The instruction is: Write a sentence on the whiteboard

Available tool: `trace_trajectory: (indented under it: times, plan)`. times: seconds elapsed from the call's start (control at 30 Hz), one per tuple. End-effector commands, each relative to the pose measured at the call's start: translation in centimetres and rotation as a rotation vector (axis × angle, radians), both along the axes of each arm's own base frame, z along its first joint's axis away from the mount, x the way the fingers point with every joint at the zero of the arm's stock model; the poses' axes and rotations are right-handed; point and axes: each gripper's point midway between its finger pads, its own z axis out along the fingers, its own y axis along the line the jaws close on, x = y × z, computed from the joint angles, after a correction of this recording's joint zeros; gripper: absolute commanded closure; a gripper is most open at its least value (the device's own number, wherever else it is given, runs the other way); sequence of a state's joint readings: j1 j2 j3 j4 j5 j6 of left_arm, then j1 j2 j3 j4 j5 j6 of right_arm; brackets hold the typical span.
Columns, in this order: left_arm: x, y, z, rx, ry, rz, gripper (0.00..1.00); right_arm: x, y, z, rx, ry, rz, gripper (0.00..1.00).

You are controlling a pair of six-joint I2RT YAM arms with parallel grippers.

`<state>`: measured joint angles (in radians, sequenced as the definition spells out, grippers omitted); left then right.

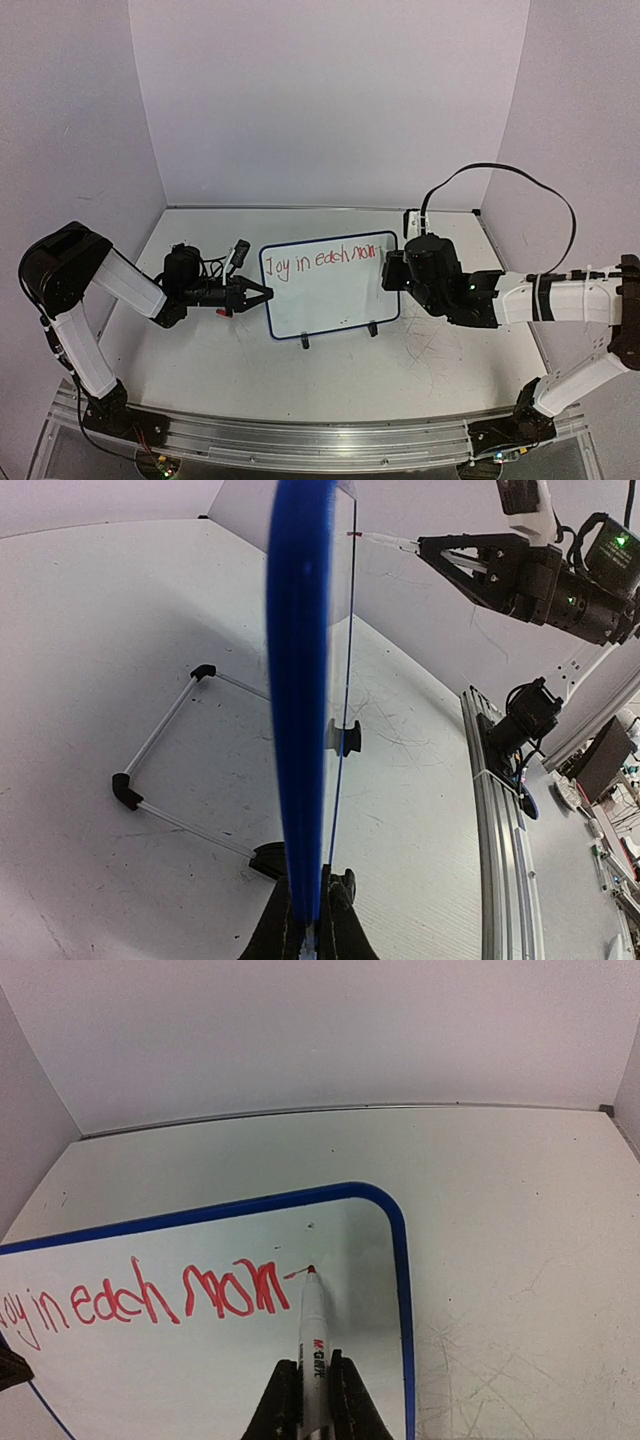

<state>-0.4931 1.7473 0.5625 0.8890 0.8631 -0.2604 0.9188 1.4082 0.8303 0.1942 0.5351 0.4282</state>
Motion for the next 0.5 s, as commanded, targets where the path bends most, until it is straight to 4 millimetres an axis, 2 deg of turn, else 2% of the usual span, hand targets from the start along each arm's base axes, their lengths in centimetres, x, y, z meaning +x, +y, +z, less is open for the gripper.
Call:
trace_trajectory:
  times: [0.0, 0.47]
  plan:
    - [0.8, 0.3, -0.9, 0.054, -0.009, 0.048, 1.0, 0.7, 0.0, 1.4, 0.031, -0.037, -0.029, 1.0]
    - [0.8, 0.3, -0.9, 0.057, -0.01, 0.05, 1.0, 1.2, 1.1, 1.4, 0.04, -0.043, 0.008, 1.0]
